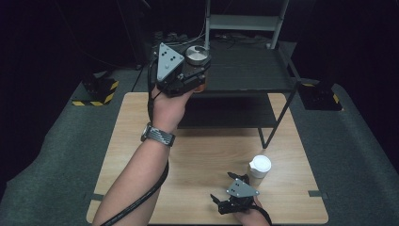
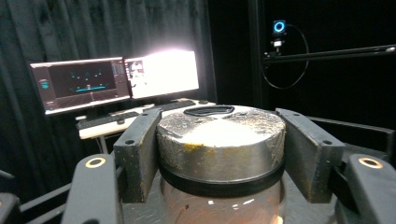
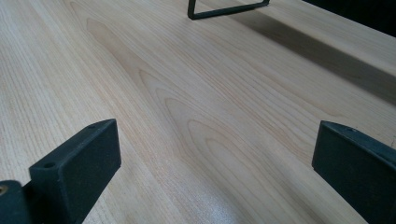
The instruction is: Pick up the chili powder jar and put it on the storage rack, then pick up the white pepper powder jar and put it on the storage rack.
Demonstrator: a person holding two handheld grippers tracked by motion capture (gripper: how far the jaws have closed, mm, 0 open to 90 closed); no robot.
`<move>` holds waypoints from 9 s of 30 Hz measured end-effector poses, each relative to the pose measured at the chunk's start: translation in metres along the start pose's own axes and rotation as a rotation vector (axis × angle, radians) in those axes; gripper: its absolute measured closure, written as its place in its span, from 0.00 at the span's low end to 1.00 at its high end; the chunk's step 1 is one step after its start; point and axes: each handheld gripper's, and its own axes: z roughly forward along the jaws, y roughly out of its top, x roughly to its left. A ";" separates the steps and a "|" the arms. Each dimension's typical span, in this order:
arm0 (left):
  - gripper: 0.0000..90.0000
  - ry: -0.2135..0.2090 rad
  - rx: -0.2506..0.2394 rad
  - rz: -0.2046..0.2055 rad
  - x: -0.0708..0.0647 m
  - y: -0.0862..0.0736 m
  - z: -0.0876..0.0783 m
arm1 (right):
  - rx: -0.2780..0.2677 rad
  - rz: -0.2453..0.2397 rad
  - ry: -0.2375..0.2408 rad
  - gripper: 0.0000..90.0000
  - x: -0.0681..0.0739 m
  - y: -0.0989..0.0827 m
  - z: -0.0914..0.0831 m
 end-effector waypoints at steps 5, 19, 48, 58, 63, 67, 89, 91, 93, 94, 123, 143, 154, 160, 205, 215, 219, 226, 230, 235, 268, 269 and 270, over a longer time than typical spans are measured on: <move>0.38 0.014 0.002 -0.022 0.003 -0.004 0.009 | -0.003 0.002 0.000 0.00 0.000 -0.001 0.000; 0.38 0.044 0.006 -0.046 0.004 -0.010 0.025 | -0.007 0.006 0.005 0.00 -0.001 -0.001 -0.001; 0.21 0.046 -0.002 -0.071 0.001 -0.015 0.022 | -0.003 -0.003 0.007 0.00 -0.001 -0.001 0.000; 0.00 0.039 0.012 -0.054 -0.006 -0.012 0.007 | -0.003 -0.007 0.008 0.00 -0.001 0.000 0.000; 0.00 0.031 0.018 -0.056 -0.007 -0.010 -0.001 | -0.002 -0.013 0.006 0.00 0.000 0.000 0.000; 0.00 0.023 0.030 -0.050 -0.007 -0.008 -0.005 | -0.004 -0.013 0.006 0.00 0.000 0.000 0.000; 0.00 0.003 0.067 -0.036 -0.007 -0.035 -0.050 | -0.001 -0.022 0.005 0.00 0.001 0.000 0.000; 0.00 -0.003 0.078 -0.036 -0.007 -0.039 -0.054 | -0.002 -0.022 0.004 0.00 0.001 0.000 0.000; 0.00 -0.006 0.086 -0.041 -0.006 -0.044 -0.058 | -0.003 -0.021 0.004 0.00 0.001 0.000 0.000; 0.00 -0.006 0.089 -0.044 -0.006 -0.047 -0.060 | -0.003 -0.022 0.003 0.00 0.001 0.000 0.000; 0.00 -0.060 0.201 -0.056 -0.024 -0.120 -0.095 | 0.002 -0.024 0.009 0.00 0.001 0.000 0.000; 0.00 -0.055 0.336 -0.070 -0.034 -0.191 -0.126 | 0.002 -0.026 0.008 0.00 0.001 0.000 0.000; 0.00 -0.053 0.439 -0.097 -0.038 -0.222 -0.133 | 0.002 -0.029 0.005 0.00 0.002 0.000 0.000; 0.00 -0.057 0.494 -0.082 -0.039 -0.232 -0.134 | 0.003 -0.025 0.004 0.00 0.002 0.000 0.000; 0.01 -0.088 0.688 0.235 -0.072 -0.228 -0.111 | -0.018 -0.029 0.018 0.00 0.000 -0.002 0.000; 0.01 -0.106 0.681 0.250 -0.073 -0.228 -0.111 | -0.059 -0.026 0.015 0.00 0.001 0.000 -0.006; 0.01 -0.108 0.683 0.251 -0.073 -0.228 -0.110 | -0.085 -0.021 0.013 0.00 0.003 0.001 -0.011; 0.01 -0.112 0.687 0.262 -0.074 -0.228 -0.110 | -0.133 -0.003 0.004 0.00 0.002 0.003 -0.021; 0.01 -0.111 0.686 0.262 -0.074 -0.228 -0.110 | -0.172 0.004 -0.010 0.00 0.001 0.004 -0.031; 0.01 -0.111 0.686 0.262 -0.075 -0.228 -0.110 | -0.208 0.018 -0.028 0.00 -0.003 0.005 -0.041; 0.01 -0.129 0.691 0.250 -0.071 -0.227 -0.109 | -0.270 0.107 -0.239 0.00 -0.024 -0.011 -0.083; 0.01 -0.129 0.691 0.249 -0.070 -0.227 -0.109 | -0.269 0.108 -0.247 0.00 -0.024 -0.012 -0.084; 0.01 -0.128 0.690 0.246 -0.070 -0.227 -0.109 | -0.268 0.109 -0.251 0.00 -0.025 -0.012 -0.084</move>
